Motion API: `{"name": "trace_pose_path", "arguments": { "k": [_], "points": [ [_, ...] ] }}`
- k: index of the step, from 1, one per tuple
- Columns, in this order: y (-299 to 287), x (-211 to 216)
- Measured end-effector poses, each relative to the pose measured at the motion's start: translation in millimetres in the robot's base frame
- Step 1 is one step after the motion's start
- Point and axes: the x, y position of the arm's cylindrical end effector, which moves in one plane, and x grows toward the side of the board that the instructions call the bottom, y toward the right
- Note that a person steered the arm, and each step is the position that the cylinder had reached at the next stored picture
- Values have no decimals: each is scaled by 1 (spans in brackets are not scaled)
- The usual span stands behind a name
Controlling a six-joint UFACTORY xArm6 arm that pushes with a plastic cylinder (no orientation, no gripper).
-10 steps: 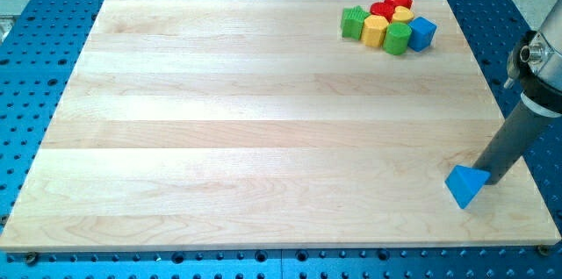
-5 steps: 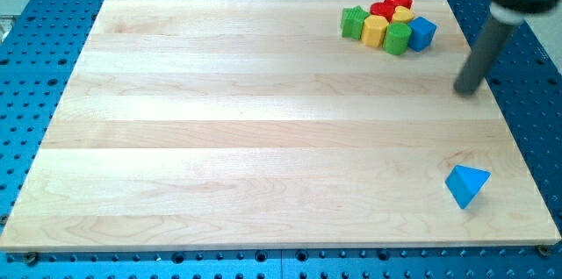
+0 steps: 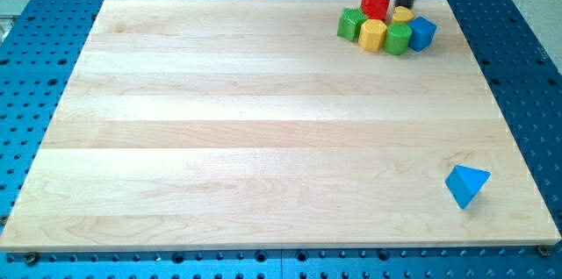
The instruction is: Attach blue cube to the blue triangle
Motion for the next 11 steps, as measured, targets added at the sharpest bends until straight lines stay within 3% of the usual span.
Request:
{"name": "trace_pose_path", "arguments": {
  "k": [1,4,5,7,10,11],
  "points": [
    [44,16],
    [-64,122],
    [-65,124],
    [-123,125],
    [-130,256],
    [-118,241]
  ]
}}
